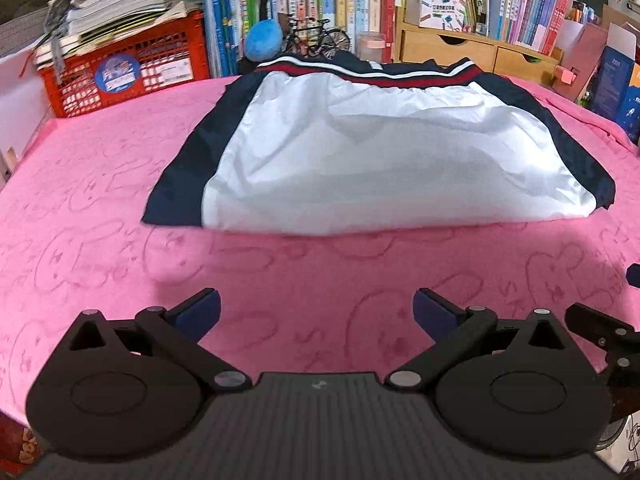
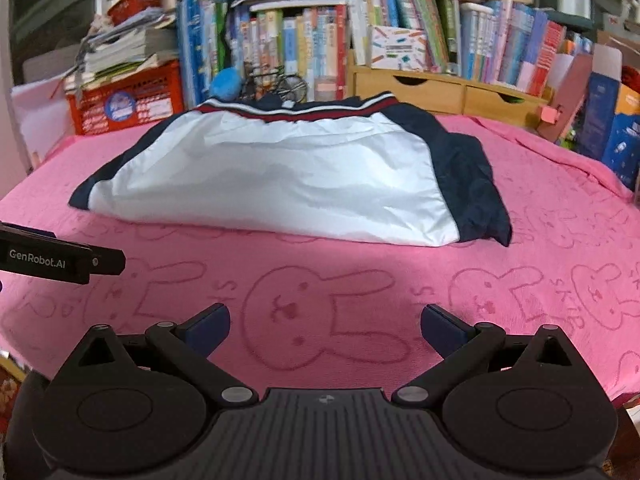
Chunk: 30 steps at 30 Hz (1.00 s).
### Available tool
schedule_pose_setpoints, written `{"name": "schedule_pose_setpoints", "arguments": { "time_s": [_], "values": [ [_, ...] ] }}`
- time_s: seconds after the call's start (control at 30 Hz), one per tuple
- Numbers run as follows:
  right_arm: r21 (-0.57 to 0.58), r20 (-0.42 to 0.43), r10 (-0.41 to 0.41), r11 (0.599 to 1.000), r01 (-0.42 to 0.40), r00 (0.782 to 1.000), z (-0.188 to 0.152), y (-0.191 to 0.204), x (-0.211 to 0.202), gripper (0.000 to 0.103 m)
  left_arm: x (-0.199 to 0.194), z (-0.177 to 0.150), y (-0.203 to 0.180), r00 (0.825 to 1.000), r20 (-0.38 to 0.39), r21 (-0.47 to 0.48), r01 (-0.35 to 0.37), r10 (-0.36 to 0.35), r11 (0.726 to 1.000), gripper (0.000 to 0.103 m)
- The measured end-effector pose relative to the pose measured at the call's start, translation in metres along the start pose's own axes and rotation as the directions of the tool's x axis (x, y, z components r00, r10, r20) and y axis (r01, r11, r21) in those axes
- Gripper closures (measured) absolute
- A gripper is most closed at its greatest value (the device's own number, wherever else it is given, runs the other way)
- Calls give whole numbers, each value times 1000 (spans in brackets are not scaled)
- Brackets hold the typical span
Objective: Fold clothes
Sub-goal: 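Grasp the navy jacket edge with the right gripper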
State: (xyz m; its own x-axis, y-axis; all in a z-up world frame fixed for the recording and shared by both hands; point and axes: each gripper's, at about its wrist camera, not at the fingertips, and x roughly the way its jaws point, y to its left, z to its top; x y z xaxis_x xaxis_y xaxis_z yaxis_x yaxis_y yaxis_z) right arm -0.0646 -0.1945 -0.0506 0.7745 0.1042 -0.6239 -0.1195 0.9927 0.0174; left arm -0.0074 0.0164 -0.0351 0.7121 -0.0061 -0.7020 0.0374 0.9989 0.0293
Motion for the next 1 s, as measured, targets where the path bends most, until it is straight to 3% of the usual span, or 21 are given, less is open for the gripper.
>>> {"name": "schedule_pose_setpoints", "arguments": {
  "time_s": [0.13, 0.23, 0.3, 0.43, 0.57, 0.83, 1.0],
  "values": [
    [170, 80, 35, 984, -48, 996, 2, -36, -4, 0, 10, 25, -10, 999, 49, 37, -13, 11, 999, 0],
    [379, 123, 129, 910, -167, 984, -1, -80, -2, 0, 20, 45, -20, 995, 94, 57, -23, 18, 998, 0],
    [477, 130, 155, 856, -199, 979, -3, -104, 3, 0, 28, 56, -26, 992, 122, 64, -31, 23, 997, 0],
    [500, 118, 120, 850, -164, 986, 3, -121, 13, 0, 53, 68, -36, 993, 115, 85, -50, 40, 995, 0],
    [513, 104, 105, 846, -144, 989, 17, -134, 31, 0, 78, 60, -43, 995, 80, 121, -73, 64, 990, 0],
    [542, 95, 65, 834, -106, 993, 43, -144, 73, 0, 81, 51, -26, 995, 103, 44, 9, -13, 999, 0],
    [568, 110, 56, 816, -109, 992, 49, -143, 84, 0, 81, 52, -27, 994, 109, 42, 11, -15, 999, 0]
  ]
}}
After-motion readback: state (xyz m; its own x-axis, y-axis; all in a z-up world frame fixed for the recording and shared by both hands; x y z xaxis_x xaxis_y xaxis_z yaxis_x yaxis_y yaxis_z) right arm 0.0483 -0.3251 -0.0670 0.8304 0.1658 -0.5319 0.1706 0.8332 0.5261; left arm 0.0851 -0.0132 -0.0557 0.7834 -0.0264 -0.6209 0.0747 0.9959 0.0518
